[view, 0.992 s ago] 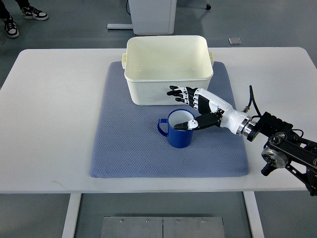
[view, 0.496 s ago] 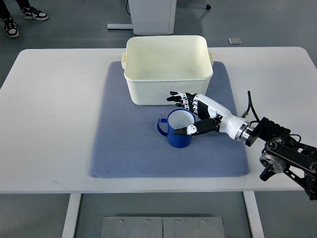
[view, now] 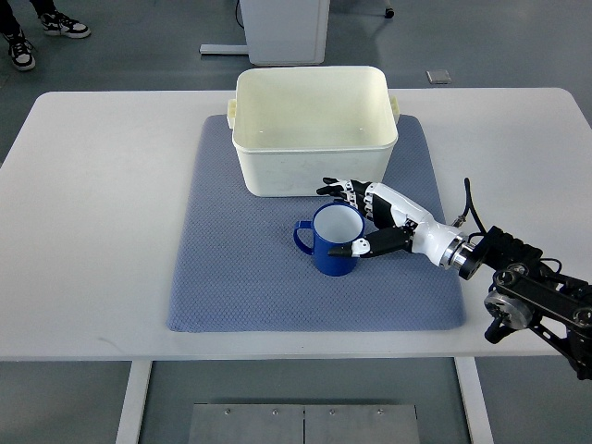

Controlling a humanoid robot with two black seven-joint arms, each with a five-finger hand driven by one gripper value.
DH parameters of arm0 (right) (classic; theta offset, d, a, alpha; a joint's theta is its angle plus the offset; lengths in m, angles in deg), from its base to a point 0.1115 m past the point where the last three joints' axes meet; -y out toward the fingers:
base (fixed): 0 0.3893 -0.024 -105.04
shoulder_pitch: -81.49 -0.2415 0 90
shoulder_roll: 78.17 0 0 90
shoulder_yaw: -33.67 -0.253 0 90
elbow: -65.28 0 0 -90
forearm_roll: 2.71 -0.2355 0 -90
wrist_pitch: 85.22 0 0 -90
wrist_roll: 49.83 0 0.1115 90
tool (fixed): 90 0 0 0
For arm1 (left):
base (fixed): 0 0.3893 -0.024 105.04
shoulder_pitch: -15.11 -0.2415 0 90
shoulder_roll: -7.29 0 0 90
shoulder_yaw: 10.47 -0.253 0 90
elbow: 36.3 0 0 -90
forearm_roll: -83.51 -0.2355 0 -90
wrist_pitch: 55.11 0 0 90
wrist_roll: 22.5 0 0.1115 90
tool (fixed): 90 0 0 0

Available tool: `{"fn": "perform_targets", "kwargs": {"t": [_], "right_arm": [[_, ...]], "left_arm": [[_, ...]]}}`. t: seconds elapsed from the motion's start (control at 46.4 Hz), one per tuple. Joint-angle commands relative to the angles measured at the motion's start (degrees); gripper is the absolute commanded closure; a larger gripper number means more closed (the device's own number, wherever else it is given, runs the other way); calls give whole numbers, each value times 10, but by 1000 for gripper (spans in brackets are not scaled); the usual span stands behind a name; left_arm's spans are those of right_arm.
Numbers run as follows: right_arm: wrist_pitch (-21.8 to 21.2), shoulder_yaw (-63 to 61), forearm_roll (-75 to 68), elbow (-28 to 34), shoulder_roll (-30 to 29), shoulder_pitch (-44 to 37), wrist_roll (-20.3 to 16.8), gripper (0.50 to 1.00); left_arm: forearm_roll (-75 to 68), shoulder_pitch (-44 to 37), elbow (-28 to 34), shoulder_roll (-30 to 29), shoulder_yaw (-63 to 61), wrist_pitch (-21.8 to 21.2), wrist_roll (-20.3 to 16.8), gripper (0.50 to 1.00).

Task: Place cup in box with right hand
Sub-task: 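Close the right hand's fingers to grip the mug rim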

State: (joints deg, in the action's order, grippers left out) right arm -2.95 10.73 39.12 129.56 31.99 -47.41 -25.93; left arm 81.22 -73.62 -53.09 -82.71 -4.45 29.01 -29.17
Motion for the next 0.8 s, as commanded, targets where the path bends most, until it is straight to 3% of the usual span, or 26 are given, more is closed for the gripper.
{"fn": "perform_targets", "kwargs": {"t": [0.0,0.777], "right_arm": [[0,1,0,0,0,1,0,507],[9,21,0,-27,-17,13,14,513]], "left_arm": [[0,0,0,0,0,0,0,500],[0,1,0,0,-1,0,0,500]]}}
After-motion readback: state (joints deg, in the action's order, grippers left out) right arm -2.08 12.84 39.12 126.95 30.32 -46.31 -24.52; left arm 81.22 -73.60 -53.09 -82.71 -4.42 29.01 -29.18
